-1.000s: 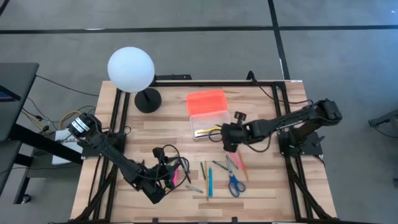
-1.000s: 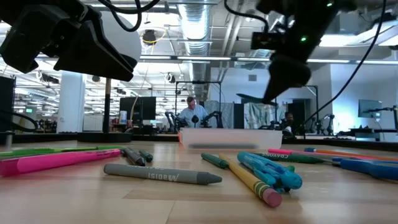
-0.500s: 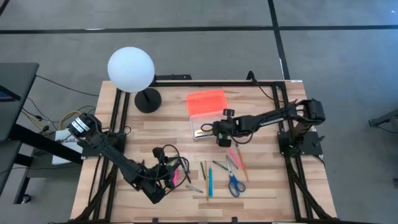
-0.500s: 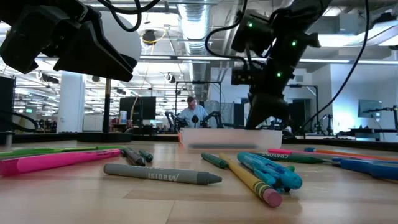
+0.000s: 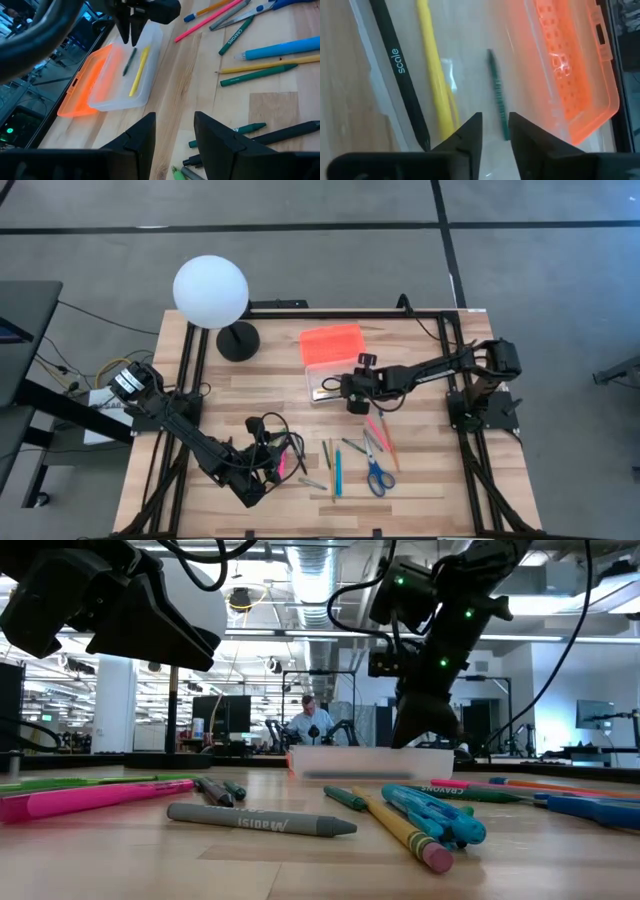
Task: Pick & place school supplies into a supply box
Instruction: Put the green pen into the orange supply box
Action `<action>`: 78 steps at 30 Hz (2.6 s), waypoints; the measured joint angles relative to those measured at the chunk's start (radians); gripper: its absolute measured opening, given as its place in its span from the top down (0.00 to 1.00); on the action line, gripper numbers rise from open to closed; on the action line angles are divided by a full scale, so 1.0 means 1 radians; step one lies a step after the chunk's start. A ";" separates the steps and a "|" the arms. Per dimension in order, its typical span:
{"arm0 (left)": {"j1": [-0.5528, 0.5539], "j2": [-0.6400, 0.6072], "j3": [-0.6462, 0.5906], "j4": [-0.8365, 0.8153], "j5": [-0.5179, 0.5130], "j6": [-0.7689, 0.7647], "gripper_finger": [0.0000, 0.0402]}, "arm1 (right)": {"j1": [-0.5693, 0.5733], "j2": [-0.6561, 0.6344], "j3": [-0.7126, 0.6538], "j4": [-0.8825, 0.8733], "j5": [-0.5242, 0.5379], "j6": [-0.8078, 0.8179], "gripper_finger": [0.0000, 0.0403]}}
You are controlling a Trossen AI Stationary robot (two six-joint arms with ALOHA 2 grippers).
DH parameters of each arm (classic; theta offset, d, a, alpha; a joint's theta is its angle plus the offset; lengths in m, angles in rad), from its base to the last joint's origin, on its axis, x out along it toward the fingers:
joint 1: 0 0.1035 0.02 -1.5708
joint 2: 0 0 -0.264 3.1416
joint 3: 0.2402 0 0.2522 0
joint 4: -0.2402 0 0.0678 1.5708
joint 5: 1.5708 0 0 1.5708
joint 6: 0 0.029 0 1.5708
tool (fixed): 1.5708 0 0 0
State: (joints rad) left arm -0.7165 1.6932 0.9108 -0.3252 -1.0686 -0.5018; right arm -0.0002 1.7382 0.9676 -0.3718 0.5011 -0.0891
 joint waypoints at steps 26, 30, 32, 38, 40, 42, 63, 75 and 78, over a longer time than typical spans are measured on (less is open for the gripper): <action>0.014 0.000 0.001 -0.114 0.316 -0.177 0.68 | 0.315 -0.629 -0.434 0.471 0.151 -0.056 0.71; 0.057 0.000 0.001 -0.293 0.395 -0.386 0.68 | 0.362 -0.649 -0.507 0.596 0.150 -0.098 0.71; 0.078 0.000 0.001 -0.359 0.417 -0.462 0.68 | 0.387 -0.646 -0.522 0.634 0.150 -0.116 0.71; 0.112 0.000 0.001 -0.356 0.481 -0.485 0.68 | 0.449 -0.645 -0.530 0.653 0.150 -0.122 0.71; 0.118 0.000 0.001 -0.353 0.485 -0.483 0.68 | 0.467 -0.645 -0.530 0.653 0.152 -0.122 0.71; 0.122 0.000 0.001 -0.353 0.487 -0.483 0.68 | 0.483 -0.645 -0.530 0.653 0.152 -0.122 0.71; 0.178 0.021 0.000 -0.260 0.657 -0.447 0.68 | 0.570 -0.615 -0.531 0.636 0.155 -0.076 0.71; 0.212 0.056 0.005 -0.263 0.762 -0.441 0.68 | 0.570 -0.564 -0.531 0.643 0.155 -0.035 0.71; 0.225 0.056 0.005 -0.280 0.807 -0.443 0.70 | 0.570 -0.564 -0.531 0.644 0.155 -0.034 0.71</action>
State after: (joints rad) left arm -0.4917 1.7496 0.9155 -0.6055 -0.2612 -0.9449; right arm 0.5694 1.1740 0.4366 0.2723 0.6561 -0.1234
